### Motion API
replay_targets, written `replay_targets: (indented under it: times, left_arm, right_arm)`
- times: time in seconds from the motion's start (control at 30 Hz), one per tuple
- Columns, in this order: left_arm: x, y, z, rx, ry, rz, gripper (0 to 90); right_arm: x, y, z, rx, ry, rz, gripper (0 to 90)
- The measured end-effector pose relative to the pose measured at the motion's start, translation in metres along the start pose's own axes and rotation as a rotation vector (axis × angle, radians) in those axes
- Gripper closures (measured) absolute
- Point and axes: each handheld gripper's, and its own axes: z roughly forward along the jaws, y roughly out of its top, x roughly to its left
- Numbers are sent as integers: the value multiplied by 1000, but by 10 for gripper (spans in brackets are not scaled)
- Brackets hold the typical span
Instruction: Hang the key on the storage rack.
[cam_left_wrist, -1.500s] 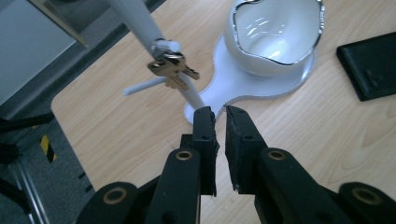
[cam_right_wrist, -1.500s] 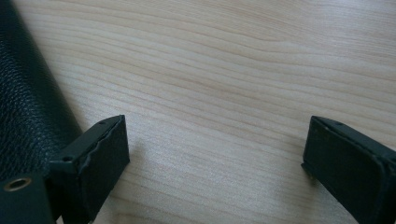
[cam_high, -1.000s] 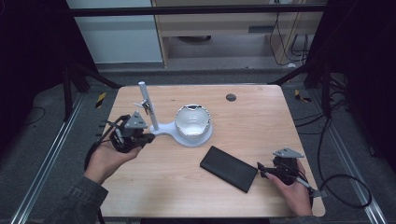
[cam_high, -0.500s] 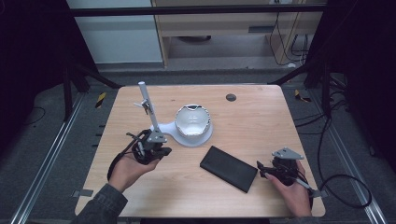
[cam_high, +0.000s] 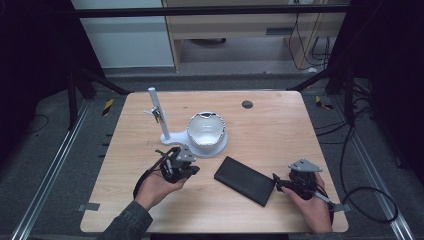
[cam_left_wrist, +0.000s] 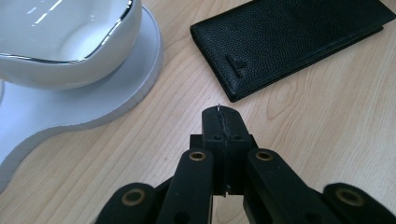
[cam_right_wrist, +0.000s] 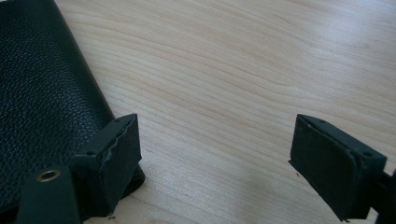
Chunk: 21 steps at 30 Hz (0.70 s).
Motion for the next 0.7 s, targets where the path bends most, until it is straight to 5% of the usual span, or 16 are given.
replay_targets:
  times: [0.33, 0.7]
  left_arm:
    - [-10, 0, 33, 26, -46, 7, 900]
    - [-11, 0, 52, 66, -55, 14, 900]
  right_arm:
    - [1, 1, 1, 0, 8, -17, 162]
    - [1, 1, 0, 0, 10, -11, 160]
